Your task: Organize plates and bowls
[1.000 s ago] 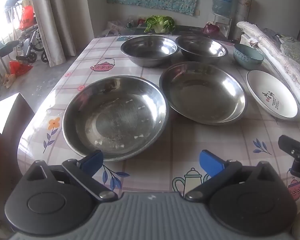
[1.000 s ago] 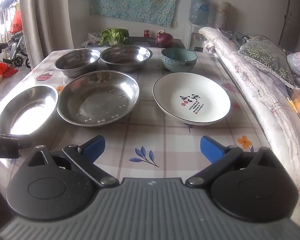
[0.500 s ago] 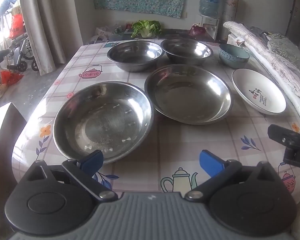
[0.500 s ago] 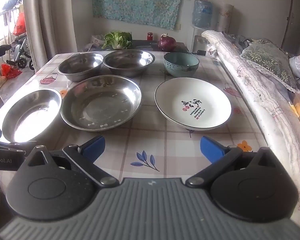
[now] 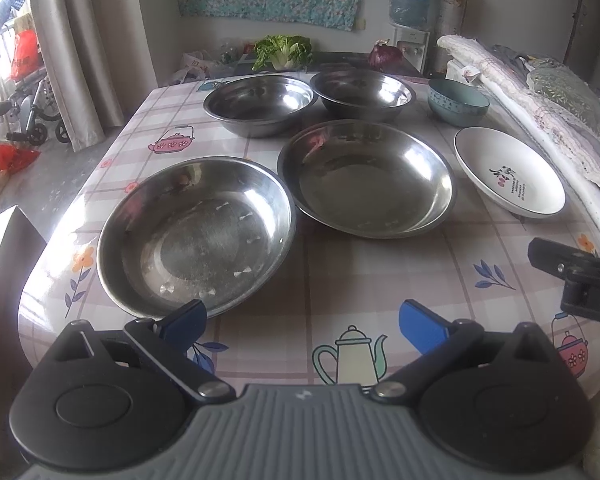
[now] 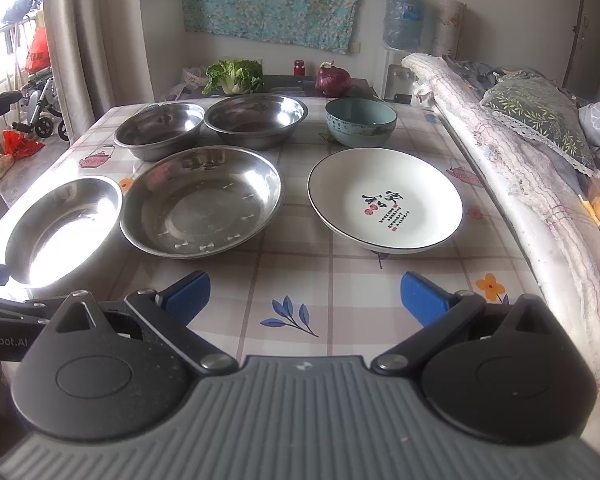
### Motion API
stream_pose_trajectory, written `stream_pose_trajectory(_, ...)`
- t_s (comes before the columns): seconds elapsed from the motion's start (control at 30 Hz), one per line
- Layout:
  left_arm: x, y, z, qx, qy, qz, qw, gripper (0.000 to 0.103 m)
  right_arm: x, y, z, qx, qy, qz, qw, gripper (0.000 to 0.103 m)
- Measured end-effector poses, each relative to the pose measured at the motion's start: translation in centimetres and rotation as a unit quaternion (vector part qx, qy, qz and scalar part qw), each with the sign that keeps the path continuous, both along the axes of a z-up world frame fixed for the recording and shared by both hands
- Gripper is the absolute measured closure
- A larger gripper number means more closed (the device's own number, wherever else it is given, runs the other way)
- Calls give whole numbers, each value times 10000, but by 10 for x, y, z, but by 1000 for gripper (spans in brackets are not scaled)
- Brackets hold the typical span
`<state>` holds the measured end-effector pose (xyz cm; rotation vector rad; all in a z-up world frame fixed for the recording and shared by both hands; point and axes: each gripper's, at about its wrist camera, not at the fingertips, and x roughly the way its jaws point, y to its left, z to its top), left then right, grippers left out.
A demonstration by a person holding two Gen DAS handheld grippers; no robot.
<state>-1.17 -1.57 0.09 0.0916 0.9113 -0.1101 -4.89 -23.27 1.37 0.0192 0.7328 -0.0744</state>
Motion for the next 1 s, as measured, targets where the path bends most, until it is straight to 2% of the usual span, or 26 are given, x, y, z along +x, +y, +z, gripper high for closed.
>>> stream_pose_trajectory(1.0, 3, 7, 0, -11, -1, 208, 9998, 0, 4, 10, -1, -76, 35, 155, 9998, 1)
